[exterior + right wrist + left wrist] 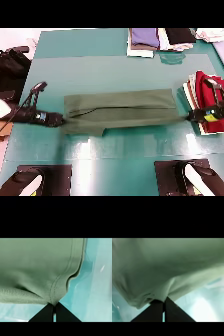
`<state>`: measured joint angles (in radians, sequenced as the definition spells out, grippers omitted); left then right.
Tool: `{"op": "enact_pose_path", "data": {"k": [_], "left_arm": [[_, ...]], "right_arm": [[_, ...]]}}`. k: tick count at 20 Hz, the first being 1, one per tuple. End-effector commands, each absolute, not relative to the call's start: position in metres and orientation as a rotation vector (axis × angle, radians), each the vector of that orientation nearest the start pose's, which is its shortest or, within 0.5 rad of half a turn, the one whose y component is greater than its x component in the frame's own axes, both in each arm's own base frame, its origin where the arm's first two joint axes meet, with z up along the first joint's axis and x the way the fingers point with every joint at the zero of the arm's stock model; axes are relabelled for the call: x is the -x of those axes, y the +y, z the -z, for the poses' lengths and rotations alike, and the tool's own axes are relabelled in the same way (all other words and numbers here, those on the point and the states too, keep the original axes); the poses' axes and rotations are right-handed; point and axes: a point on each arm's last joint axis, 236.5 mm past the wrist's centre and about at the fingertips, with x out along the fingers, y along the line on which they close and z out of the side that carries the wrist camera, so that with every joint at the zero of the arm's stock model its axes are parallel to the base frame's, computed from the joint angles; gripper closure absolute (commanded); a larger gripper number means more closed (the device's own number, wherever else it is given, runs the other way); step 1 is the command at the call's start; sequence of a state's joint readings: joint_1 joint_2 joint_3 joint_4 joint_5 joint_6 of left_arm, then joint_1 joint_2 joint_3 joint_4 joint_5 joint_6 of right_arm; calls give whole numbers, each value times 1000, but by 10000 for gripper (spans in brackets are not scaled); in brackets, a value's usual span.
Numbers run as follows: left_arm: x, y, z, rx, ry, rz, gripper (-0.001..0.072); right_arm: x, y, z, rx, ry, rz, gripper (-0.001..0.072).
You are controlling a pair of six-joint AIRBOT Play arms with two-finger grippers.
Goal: Fold the shirts.
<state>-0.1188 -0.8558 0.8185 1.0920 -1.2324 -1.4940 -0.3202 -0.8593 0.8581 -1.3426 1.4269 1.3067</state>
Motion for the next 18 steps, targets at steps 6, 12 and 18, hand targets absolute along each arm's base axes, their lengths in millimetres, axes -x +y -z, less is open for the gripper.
{"op": "enact_pose_path", "data": {"k": [6, 12, 18], "left_arm": [[-401, -136, 7, 250, 1221, 376, 684], [-422, -134, 11, 260, 1169, 349, 682], [-412, -139, -4, 240, 1222, 391, 171]], "right_arm": [[-361, -20, 1, -155, 1390, -159, 693], [-414, 5, 12, -155, 1392, -240, 691], [-428, -11, -7, -329, 1328, -296, 280]]}}
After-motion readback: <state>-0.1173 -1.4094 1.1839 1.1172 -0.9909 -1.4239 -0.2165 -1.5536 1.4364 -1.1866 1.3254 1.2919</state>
